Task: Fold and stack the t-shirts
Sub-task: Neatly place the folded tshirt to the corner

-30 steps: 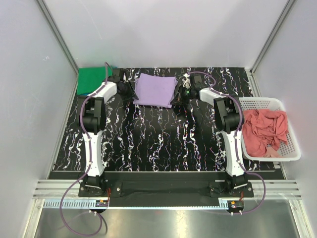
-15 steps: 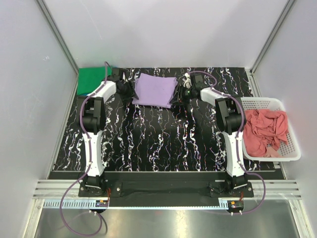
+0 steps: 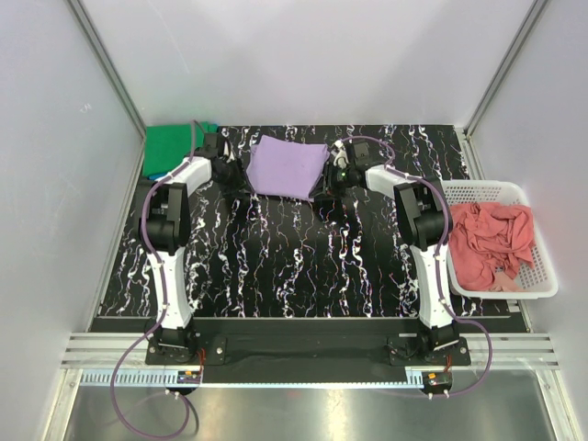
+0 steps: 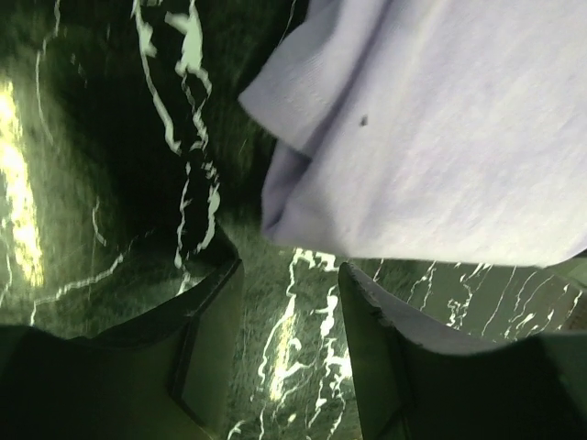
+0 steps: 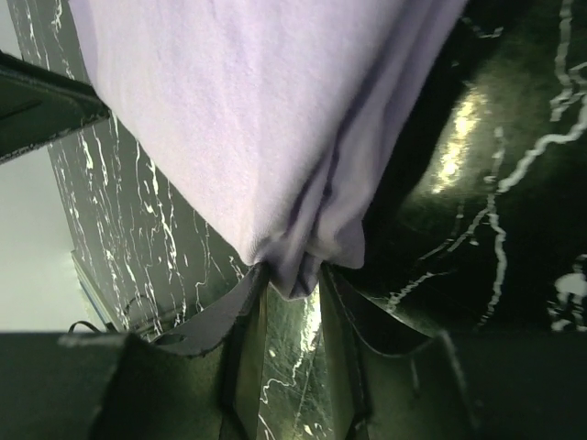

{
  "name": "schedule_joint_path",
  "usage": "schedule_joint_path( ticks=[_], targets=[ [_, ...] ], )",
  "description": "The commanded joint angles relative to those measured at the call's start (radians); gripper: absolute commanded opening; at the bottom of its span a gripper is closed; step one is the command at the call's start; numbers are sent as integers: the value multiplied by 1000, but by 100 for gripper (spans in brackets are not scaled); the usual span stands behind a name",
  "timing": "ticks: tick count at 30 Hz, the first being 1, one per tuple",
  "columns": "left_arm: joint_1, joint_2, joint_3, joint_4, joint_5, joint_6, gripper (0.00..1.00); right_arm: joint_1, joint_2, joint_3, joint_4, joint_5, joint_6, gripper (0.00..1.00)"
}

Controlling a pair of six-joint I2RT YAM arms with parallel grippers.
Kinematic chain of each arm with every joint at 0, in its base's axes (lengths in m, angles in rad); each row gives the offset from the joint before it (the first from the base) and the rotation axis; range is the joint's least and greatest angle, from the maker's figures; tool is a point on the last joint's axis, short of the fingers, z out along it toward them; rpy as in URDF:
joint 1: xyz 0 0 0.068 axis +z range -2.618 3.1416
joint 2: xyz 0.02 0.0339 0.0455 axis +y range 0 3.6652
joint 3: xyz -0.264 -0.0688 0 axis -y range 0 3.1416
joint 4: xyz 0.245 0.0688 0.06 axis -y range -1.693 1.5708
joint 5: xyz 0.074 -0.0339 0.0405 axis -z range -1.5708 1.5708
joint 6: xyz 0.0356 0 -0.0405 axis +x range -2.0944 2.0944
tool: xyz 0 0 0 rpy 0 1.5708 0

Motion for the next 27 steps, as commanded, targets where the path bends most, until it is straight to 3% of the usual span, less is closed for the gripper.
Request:
schedule_joint_path(
  ticks=[1,9,15,19,21,22,24,27],
  targets=[
    [4,-15,6,68,19,42,51,16,-37,14,27,-17,16,36],
    [5,30,52,74,-2,77,51,16,-35,15,20,-24,17,34],
    [5,57,104,62,-9,106,45,18,-29,21,27,-30,19,26],
    [5,83,140,36,-9,123,36,16,-21,32,20,-38,16,24],
    [5,82,137,35,-13,129,29,18,-17,31,21,-40,13,15],
    [5,79,133,36,-18,134,16,16,-17,29,21,-43,11,9],
    [7,79,133,33,-16,140,1,16,-18,27,18,-44,7,0],
    [11,65,120,35,-36,132,0,11,-35,8,6,-23,-23,0]
  ],
)
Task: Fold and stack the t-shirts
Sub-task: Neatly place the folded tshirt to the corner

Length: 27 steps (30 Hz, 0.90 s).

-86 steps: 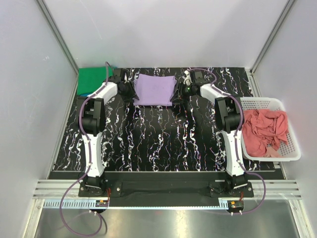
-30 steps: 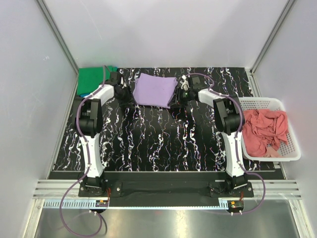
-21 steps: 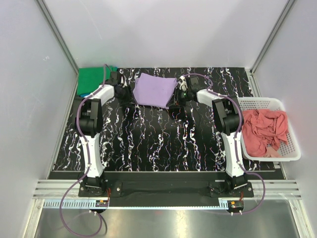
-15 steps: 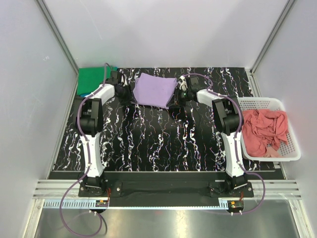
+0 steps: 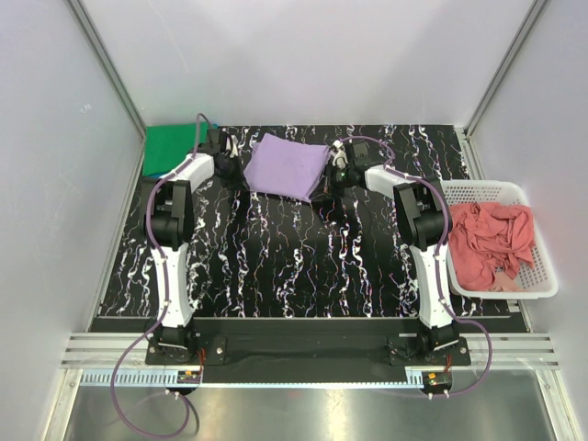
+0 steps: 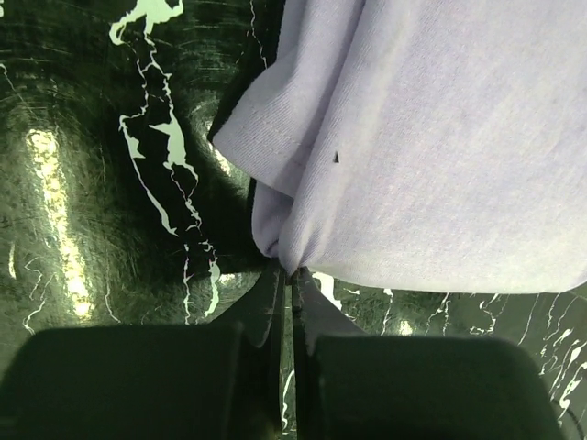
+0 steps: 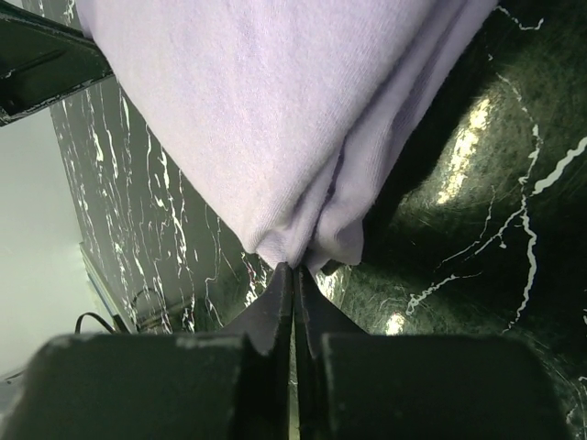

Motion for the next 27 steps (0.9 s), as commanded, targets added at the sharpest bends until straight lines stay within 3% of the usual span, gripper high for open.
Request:
schedule_joint_path(
  ticks=[1,11,23,24,25,27],
  targets=[
    [11,-11,18,14,-53,8,0,-2,-43,-2,3,-1,-35,0],
    [35,-22,32,-6,-75,16,0,-32,-115,-116,7,28,-95,0],
    [35,-51,10,-1,-38,8,0,-34,-141,-155,15,-41,-107,0],
    [35,-52,18,-6,-18,2,2,-34,-132,-146,5,-83,-101,0],
    [35,-52,21,-30,-6,-1,12,-32,-118,-116,-40,-95,-104,13],
    [35,-63,30,-60,5,-7,34,-29,-138,-117,-45,-67,-92,21]
  ],
)
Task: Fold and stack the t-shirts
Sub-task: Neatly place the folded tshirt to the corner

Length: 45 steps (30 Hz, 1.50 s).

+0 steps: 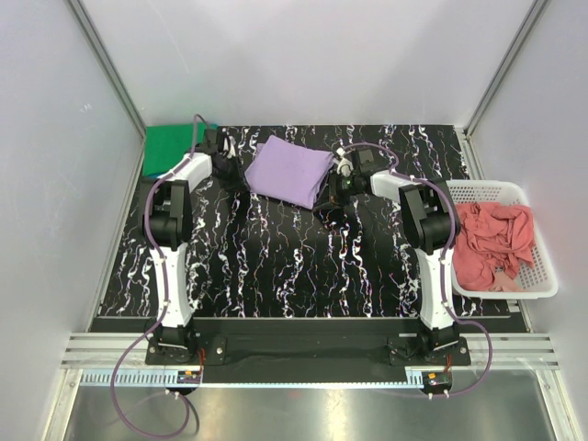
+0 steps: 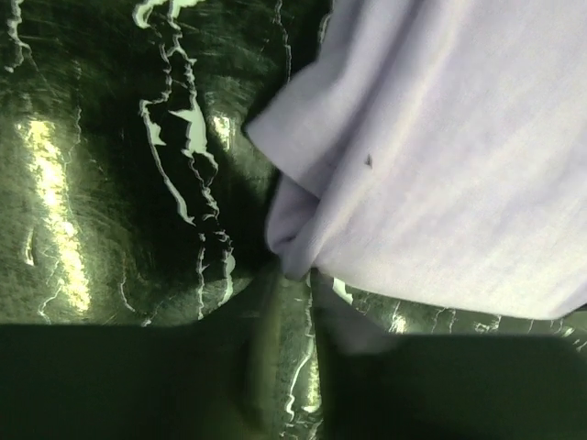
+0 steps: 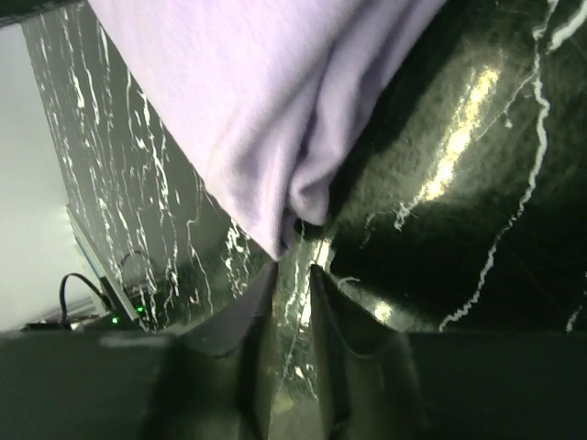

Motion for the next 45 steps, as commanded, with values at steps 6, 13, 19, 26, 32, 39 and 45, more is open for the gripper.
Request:
schedule_joint_path(
  ticks=[6,13,19,26,32,39,45],
  targets=[
    [23,-150,55,-44,-6,-38,41,-11,-147,61,-34,50,122,39],
    [23,20,201,54,139,-46,41,15,71,352,-49,17,170,24],
    [26,154,283,4,100,-26,41,-11,200,414,-96,120,184,29],
    [26,79,208,-21,31,-32,41,-40,159,455,-208,132,68,32],
    [26,-59,169,-133,-68,-66,43,-38,-14,397,-274,113,107,47],
    [33,37,449,-76,94,37,63,-38,-376,40,-259,111,138,76],
    [32,142,483,-24,162,52,66,-38,-528,-52,-294,114,92,100]
  ],
)
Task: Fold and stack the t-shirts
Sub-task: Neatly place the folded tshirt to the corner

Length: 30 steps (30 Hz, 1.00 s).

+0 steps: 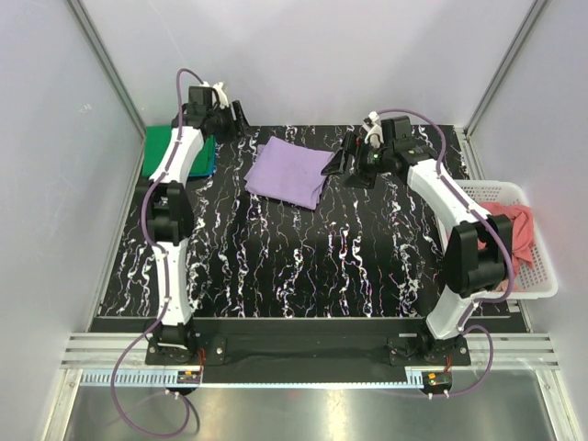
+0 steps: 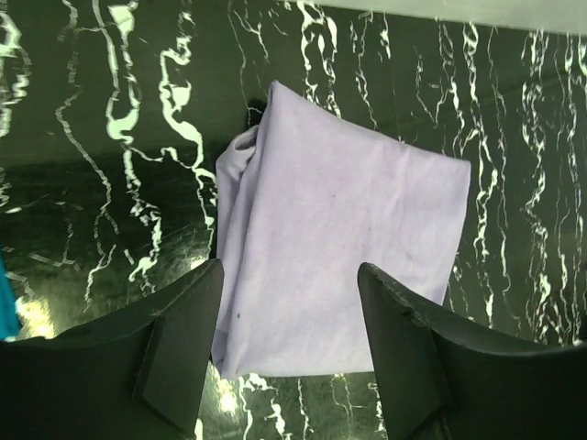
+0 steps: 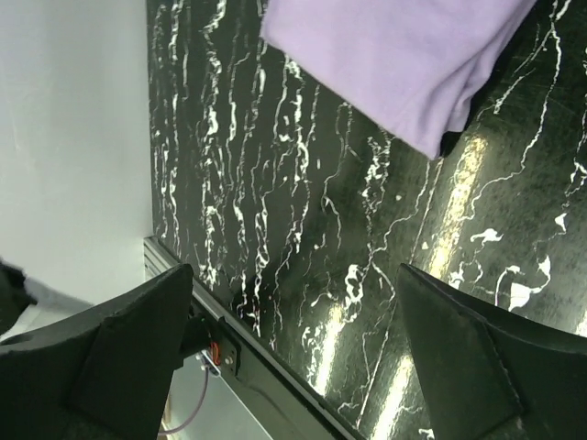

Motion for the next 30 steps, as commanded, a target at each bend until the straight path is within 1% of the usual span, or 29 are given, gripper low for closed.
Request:
schedule_joint_path(
  ticks=[1,3,6,9,13,19,21,24,25,26,28,29,30],
  targets=[
    [3,82,-18,32,67,22,65,3,-64,-20,-34,4,-35,100],
    [-9,118,-18,61,49,2,66,3,-70,-3,-63,-18,-48,100],
    [-29,165,13,32,-3,21,66,3,-67,35,-108,-36,-96,100],
    [-40,185,-13,41,-28,8,67,3,-46,61,-137,-35,-128,100],
    [-65,186,-49,58,-62,16,67,3,-25,43,-88,-81,-91,100],
    [-86,220,-64,75,-62,-27,68,3,-26,68,-108,-85,-102,100],
    [-89,240,-55,63,-63,-38,67,3,-34,69,-107,-87,-101,100],
    [-94,260,-29,14,-92,-35,63,3,-43,74,-113,-82,-104,100],
    [-95,257,-30,14,-105,-41,61,3,-46,72,-114,-81,-105,100],
    [-95,257,-29,7,-121,-56,51,3,-49,71,-116,-79,-105,100],
    [-95,267,-6,-6,-129,-74,34,3,-61,68,-116,-78,-105,100],
    [-95,275,2,-26,-106,-93,18,3,-63,62,-116,-78,-104,100],
    [-95,278,13,-34,-90,-103,11,3,-67,58,-114,-78,-105,100]
  ],
)
